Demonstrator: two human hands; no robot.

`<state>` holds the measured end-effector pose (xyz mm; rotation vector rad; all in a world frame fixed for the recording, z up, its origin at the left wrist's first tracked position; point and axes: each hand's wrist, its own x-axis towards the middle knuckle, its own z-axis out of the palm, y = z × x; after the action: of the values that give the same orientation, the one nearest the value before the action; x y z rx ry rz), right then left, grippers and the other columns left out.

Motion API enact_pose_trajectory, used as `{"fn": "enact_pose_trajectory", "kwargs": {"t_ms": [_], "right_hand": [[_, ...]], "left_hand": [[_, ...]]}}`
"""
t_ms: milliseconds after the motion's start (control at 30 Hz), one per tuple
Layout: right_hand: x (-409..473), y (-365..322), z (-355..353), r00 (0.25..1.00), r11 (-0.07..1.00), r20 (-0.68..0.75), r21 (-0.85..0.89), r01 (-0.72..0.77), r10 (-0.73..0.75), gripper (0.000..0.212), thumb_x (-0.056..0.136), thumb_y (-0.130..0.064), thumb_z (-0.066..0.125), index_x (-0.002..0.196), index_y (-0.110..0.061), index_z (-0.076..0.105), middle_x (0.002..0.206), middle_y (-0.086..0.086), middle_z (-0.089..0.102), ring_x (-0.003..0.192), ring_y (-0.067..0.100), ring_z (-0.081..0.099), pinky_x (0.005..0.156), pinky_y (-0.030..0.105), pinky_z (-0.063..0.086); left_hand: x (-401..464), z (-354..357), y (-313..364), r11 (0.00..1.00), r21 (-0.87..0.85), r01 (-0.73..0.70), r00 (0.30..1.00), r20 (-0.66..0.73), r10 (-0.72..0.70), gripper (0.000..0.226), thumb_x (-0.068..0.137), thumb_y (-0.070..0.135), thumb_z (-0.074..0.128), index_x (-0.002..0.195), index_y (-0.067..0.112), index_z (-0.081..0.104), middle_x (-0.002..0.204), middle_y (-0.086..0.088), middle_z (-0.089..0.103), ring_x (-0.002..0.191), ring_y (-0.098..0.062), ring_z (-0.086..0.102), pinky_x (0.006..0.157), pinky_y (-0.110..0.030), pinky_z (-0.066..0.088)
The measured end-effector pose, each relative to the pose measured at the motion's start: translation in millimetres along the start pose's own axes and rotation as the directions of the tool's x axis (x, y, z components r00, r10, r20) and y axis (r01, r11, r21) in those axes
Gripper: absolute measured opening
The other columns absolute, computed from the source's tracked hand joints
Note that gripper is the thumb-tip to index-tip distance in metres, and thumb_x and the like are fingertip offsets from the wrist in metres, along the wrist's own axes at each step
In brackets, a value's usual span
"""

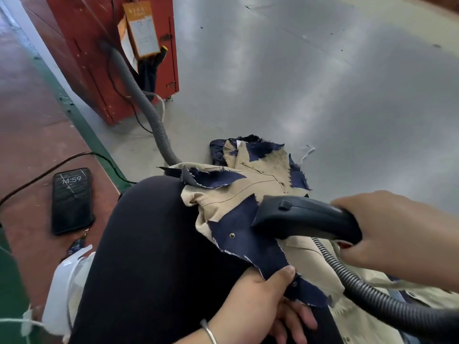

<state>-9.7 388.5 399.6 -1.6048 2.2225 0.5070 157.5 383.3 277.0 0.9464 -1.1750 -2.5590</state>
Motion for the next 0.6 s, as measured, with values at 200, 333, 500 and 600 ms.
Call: {"fn": "enact_pose_trajectory", "kwargs": {"t_ms": [200,333,500,600], "right_hand": [[45.9,-15.7,-21.3,0.999,0.979,-0.016,0.200,0.043,-0.040,0.016,0.075,-0.016,0.071,0.080,-0.024,0.058,0.044,-0.003,0.060,0.035,0.010,0.058,0.035,0.019,0.041],[71.0,-14.4,-36.9,0.998,0.967,-0.061,0.254,0.013,0.003,0.016,0.076,-0.010,0.073,0.087,-0.014,0.061,0.049,0.007,0.065,0.038,0.021,0.060,0.045,0.033,0.055],[57.4,19.6,-62.5,0.974,0.938,-0.196,0.344,-0.039,0.112,0.016,0.073,-0.007,0.075,0.080,-0.011,0.061,0.045,0.010,0.063,0.034,0.024,0.060,0.039,0.035,0.053],[24.4,28.1,-56.8,0.969,0.941,-0.227,0.338,-0.014,0.096,0.019,0.061,-0.016,0.073,0.075,-0.022,0.062,0.043,0.008,0.062,0.032,0.023,0.060,0.042,0.042,0.056]], "left_hand": [[-0.2,-3.7,2.4,1.000,-0.001,-0.005,1.000,0.019,0.005,0.034,0.103,0.020,0.034,0.088,-0.001,0.056,0.061,-0.011,0.064,0.039,-0.016,0.054,0.033,-0.019,0.033],[-2.6,-3.0,2.4,1.000,-0.016,-0.004,1.000,0.031,0.005,0.035,0.103,0.020,0.033,0.097,-0.008,0.054,0.060,-0.011,0.063,0.039,-0.017,0.054,0.032,-0.019,0.033],[-2.6,-4.4,-2.4,0.999,-0.041,-0.028,0.999,0.021,0.029,0.033,0.103,0.022,0.035,0.095,-0.003,0.054,0.060,-0.012,0.064,0.039,-0.018,0.054,0.033,-0.020,0.032],[-2.3,-5.5,-3.3,0.999,-0.036,-0.026,0.999,0.037,0.028,0.035,0.103,0.025,0.035,0.085,0.004,0.056,0.060,-0.009,0.064,0.039,-0.017,0.054,0.033,-0.019,0.033]]}}
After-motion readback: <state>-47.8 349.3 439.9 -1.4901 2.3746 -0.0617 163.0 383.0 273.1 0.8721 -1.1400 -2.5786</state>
